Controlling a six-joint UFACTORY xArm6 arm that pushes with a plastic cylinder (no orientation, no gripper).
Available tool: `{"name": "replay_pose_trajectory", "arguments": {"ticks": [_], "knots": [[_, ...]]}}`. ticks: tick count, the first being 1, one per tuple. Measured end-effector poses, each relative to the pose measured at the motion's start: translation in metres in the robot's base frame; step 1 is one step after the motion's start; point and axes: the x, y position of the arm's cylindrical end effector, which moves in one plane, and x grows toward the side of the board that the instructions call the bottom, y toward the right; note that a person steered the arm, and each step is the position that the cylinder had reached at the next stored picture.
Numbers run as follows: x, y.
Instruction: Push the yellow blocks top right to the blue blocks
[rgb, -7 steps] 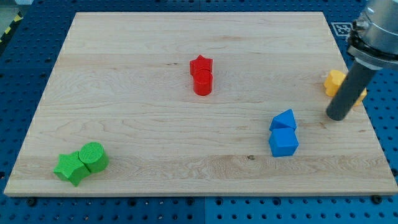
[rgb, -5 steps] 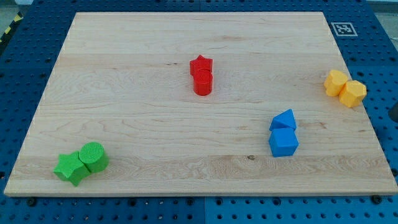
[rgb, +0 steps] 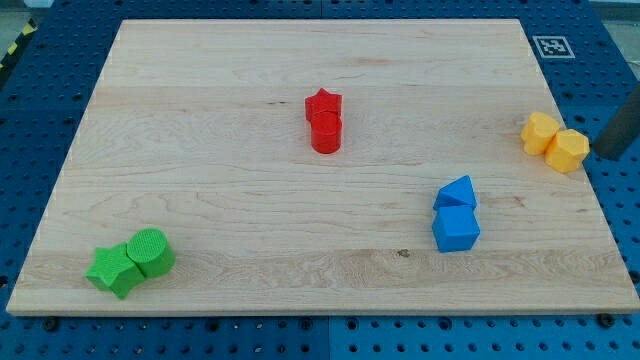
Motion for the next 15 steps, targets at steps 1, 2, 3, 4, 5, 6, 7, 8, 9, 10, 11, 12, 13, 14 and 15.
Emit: {"name": "replay_pose_trajectory", "arguments": {"ticks": [1,2,3,4,5,6,7,8,9,10,11,12,13,14,15], "knots": [[0.001,-0.001],[0.006,-0.001],[0.010,-0.001],[0.010,-0.001],[0.010,-0.005],[0.010,-0.021],[0.010,-0.042],[0.010,-0.057],[0.010,-0.056],[0.011,-0.031],[0.012,0.004],[0.012,0.008],[0.007,0.008],[-0.009,0.007],[-0.015,0.007]]}}
